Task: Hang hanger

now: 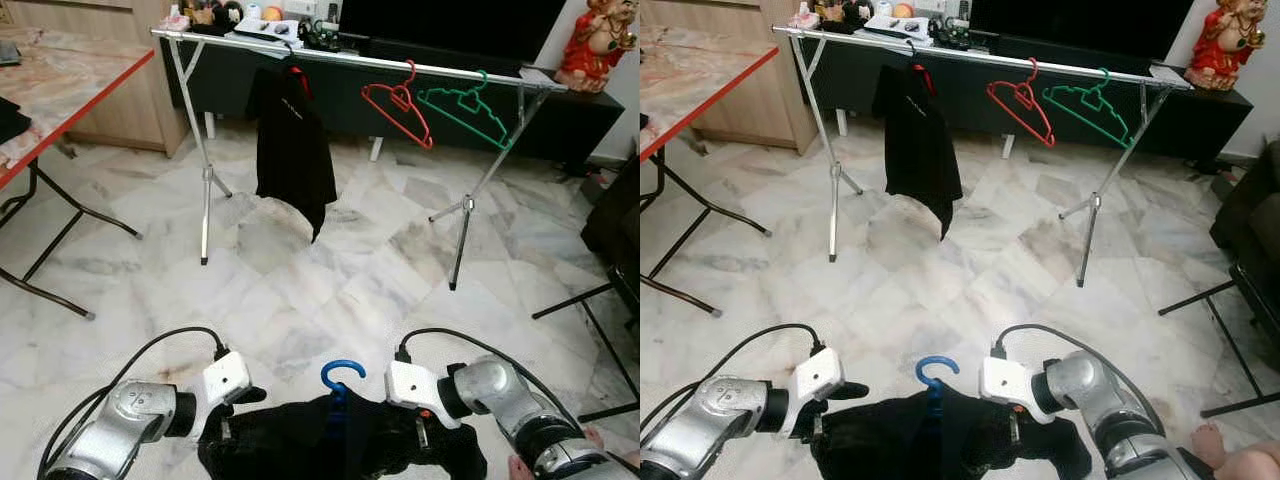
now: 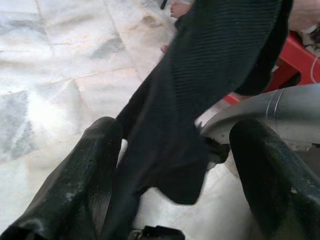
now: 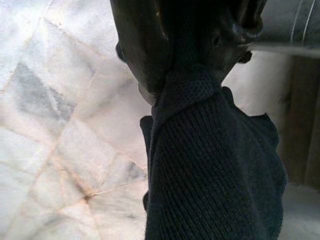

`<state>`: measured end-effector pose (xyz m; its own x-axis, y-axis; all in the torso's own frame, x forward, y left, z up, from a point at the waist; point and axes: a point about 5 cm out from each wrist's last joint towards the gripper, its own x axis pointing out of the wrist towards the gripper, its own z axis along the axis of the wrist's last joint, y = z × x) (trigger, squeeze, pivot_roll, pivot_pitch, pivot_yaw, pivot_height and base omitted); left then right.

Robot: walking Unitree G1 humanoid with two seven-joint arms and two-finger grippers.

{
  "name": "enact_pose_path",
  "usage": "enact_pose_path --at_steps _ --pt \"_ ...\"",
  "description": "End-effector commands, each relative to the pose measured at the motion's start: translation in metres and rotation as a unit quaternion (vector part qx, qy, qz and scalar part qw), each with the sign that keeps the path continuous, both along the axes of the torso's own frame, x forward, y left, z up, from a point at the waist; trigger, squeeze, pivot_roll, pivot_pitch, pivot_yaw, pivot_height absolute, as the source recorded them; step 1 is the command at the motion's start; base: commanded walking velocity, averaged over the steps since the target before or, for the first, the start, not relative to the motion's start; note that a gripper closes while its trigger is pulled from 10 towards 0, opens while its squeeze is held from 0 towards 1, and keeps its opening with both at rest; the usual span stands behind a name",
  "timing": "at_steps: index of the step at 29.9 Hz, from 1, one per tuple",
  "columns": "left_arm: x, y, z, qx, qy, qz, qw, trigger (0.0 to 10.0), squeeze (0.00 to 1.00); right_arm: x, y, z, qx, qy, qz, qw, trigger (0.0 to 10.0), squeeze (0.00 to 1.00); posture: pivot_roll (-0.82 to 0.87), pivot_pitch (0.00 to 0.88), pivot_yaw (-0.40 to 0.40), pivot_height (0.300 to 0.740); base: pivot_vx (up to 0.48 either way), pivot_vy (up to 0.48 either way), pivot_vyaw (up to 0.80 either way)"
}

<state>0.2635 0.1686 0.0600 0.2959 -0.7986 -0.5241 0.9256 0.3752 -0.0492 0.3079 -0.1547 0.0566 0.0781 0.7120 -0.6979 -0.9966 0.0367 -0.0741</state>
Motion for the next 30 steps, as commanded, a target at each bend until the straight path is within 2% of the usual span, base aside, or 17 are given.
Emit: enact_pose_path --at_steps 1,8,15,23,30 --pt "0.002 -0.005 -0.002 0.000 -0.005 -0.006 1.000 10.0 0.00 0.006 0.004 0.009 0.018 -0.018 0.000 1.000 0.0 0.00 0.05 0.081 -0.130 0.740 0.000 0.000 0.00" --pt "0.010 -0.009 -0.001 -0.010 -0.021 0.002 1.000 10.0 0.00 0.005 0.010 0.008 0.025 -0.018 0.016 0.999 0.0 0.00 0.04 0.076 -0.123 0.740 0.000 0.000 0.00" --pt "0.017 -0.019 0.006 -0.060 -0.024 0.004 0.998 10.0 0.00 0.003 0.016 0.006 0.036 -0.014 0.020 0.999 0.0 0.00 0.03 0.064 -0.118 0.740 0.000 0.000 0.00" --pt "0.014 -0.026 0.006 -0.088 0.004 -0.021 0.996 10.0 0.00 0.007 0.022 0.009 0.051 -0.032 0.005 0.998 0.0 0.00 0.03 0.062 -0.116 0.740 0.000 0.000 0.00" --pt "0.014 -0.030 0.006 -0.119 0.022 -0.029 0.992 10.0 0.00 0.009 0.025 0.013 0.064 -0.026 0.008 0.998 0.0 0.00 0.03 0.072 -0.121 0.740 0.000 0.000 0.00"
